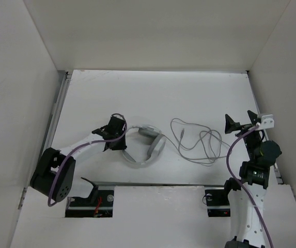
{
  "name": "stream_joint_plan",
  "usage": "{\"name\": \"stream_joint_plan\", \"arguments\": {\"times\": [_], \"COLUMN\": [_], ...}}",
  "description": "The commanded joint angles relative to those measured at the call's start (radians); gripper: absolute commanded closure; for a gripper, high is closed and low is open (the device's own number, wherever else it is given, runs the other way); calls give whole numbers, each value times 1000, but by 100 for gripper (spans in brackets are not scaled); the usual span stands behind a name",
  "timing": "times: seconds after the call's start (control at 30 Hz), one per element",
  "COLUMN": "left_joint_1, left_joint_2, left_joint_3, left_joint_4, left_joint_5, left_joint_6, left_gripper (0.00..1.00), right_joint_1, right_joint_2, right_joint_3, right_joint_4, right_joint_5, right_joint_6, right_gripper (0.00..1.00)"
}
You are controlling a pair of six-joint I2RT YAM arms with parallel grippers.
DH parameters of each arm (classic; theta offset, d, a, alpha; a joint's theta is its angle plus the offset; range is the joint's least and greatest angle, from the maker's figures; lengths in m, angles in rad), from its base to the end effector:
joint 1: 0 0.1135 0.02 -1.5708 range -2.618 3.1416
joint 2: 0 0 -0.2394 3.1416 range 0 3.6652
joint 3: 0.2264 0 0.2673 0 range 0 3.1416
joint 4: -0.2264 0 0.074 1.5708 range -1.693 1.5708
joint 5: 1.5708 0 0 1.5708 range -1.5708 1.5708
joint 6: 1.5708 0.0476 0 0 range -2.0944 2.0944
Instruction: Wrap the headphones
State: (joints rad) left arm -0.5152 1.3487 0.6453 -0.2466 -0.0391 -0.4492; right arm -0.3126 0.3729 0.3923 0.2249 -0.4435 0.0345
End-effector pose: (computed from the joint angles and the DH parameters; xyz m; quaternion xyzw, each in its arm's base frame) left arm 0.2406 -0.1341 0.1254 0.0255 0.9517 -0.1251 0.2792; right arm 0.1679 -0.0328 0.2941 -0.0670 0.6215 0.0276 0.7801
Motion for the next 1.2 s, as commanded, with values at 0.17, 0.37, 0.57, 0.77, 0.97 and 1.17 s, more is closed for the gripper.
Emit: {"name": "stream_joint_plan", "arguments": {"times": [0.17, 0.37, 0.57, 0.77, 0.97, 1.17], "left_joint_1": [123, 203, 237, 272, 280, 274], "left_joint_2": [-105, -131, -126, -85, -31, 4], "left_joint_3": [184, 387, 583, 792, 925, 1010], "left_joint_4": [34, -49, -132, -210, -235, -255], "left_joint_5": [-2, 68, 200, 304, 341, 375], "left_joint_6": [153, 268, 333, 333, 325, 317], "left_gripper": [100, 100, 100, 100, 100, 100], "right_joint_1": [71, 166, 361, 598, 652, 718], "right_joint_2": [171, 466, 635, 690, 802, 909], "right_joint_3": [143, 411, 591, 646, 772, 871], "right_joint_4": [-80, -332, -518, -512, -490, -443], "right_joint_5": [-43, -12, -135, -228, -314, -319], "right_joint_6": [-7, -70, -166, -189, -174, -140], "right_gripper": [0, 0, 0, 0, 0, 0]}}
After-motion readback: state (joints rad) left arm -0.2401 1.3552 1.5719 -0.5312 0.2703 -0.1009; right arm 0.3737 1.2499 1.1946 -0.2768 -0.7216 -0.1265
